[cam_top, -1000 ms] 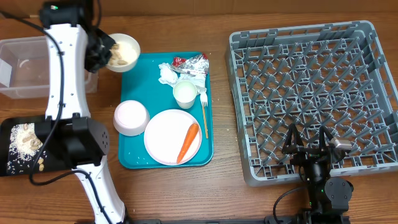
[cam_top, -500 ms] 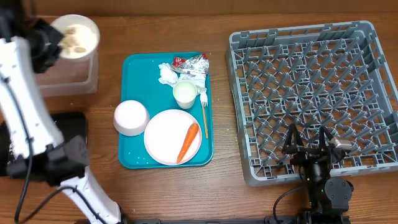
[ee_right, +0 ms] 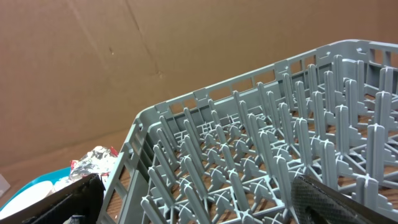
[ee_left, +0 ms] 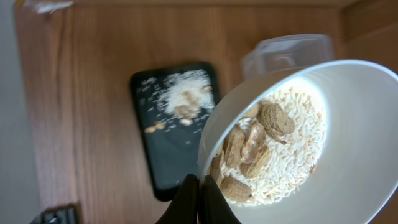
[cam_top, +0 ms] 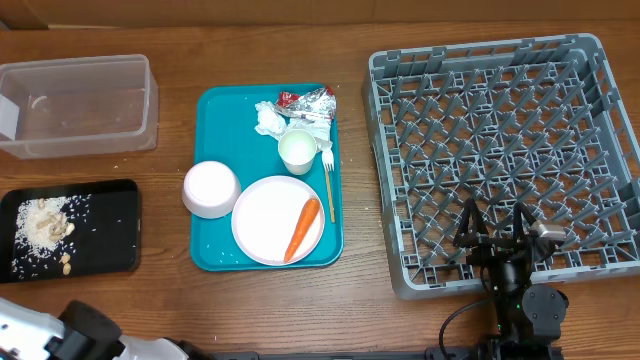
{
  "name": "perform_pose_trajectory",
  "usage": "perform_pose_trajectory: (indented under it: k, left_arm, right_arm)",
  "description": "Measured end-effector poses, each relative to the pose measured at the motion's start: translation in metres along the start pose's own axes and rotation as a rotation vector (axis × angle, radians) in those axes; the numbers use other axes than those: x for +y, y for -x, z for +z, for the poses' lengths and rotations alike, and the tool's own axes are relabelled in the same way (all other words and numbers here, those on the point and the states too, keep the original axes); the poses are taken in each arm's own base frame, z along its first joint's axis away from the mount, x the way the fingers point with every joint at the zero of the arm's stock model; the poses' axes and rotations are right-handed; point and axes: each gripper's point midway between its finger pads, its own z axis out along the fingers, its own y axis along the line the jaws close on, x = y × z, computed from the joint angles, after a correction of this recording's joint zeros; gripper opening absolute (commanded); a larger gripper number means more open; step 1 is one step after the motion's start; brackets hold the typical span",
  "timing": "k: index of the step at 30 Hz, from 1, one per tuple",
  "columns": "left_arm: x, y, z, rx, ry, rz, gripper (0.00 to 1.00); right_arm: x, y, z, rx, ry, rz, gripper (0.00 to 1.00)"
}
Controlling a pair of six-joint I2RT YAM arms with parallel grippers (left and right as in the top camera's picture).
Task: Sort waste into correct bins and load items into the dishwasher rack
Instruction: 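Tilt the held bowl over the black tray with the left gripper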
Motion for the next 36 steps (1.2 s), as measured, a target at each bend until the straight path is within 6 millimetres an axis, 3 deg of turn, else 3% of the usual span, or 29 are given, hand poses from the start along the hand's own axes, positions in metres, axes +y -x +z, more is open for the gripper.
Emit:
perform_pose_trajectory:
  k: [8, 15, 18, 25, 36]
  left_arm:
    - [0.055, -0.014, 0.051, 0.118, 0.256, -0.021, 0.04]
    - [0.101, -0.014, 0.067, 0.078, 0.523, -0.046, 0.04]
    - [0.112, -0.013, 0.073, 0.049, 0.594, -0.056, 0.04]
    - [0.111, -0.019, 0.103, 0.005, 0.666, 0.002, 0.04]
    - [0.075, -0.020, 0.120, -0.159, 0.757, 0.201, 0.04]
  right_arm:
    - [0.000, 0.000, 0.000, 0.000, 0.000, 0.000, 1.00]
    - [0.000, 0.000, 0.000, 0.000, 0.000, 0.000, 1.00]
    - [0.000, 0.000, 0.000, 0.001, 0.000, 0.000, 1.00]
    - [0.000, 0.000, 0.000, 0.000, 0.000, 0.000, 1.00]
    - [0.000, 0.000, 0.000, 0.000, 0.000, 0.000, 1.00]
